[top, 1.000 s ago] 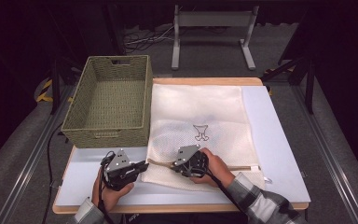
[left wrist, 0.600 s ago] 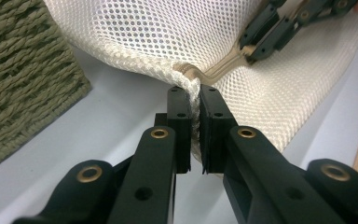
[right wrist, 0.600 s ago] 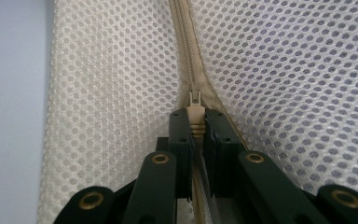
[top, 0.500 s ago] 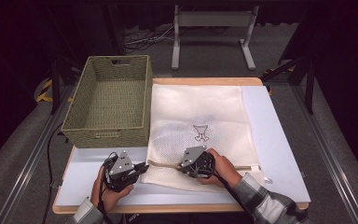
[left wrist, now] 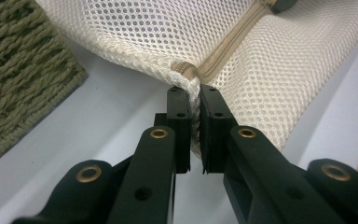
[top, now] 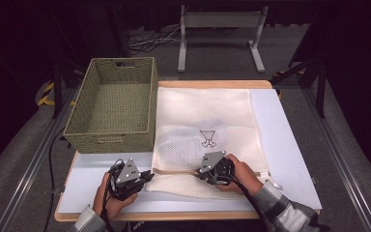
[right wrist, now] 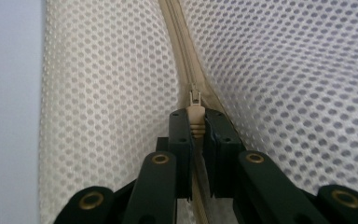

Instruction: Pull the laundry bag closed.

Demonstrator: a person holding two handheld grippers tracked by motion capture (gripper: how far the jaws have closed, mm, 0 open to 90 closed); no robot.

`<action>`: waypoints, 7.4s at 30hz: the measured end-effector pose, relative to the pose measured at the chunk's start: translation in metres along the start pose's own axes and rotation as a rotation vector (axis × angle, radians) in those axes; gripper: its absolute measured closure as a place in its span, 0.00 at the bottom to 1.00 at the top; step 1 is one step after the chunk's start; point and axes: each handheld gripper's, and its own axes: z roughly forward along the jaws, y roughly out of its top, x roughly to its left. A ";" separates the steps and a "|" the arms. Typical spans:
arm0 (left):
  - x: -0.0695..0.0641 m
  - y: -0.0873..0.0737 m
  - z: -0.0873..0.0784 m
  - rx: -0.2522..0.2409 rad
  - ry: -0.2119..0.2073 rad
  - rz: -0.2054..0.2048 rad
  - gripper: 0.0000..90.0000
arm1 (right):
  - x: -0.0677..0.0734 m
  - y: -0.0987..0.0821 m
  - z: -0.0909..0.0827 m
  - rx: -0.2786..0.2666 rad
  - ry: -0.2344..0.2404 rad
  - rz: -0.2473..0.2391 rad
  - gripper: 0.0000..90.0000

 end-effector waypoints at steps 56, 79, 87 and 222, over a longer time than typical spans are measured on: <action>0.004 -0.001 0.002 0.023 -0.028 -0.002 0.94 | -0.012 -0.087 -0.072 0.083 -0.088 0.101 0.91; 0.009 -0.002 0.002 0.035 -0.041 0.009 0.94 | -0.011 -0.103 -0.087 0.110 -0.128 0.136 0.91; 0.010 -0.004 0.001 0.036 -0.047 0.008 0.94 | -0.011 -0.108 -0.092 0.123 -0.145 0.151 0.91; 0.019 -0.018 -0.006 0.019 0.080 -0.002 0.06 | -0.009 -0.133 -0.096 -0.049 -0.254 0.273 0.17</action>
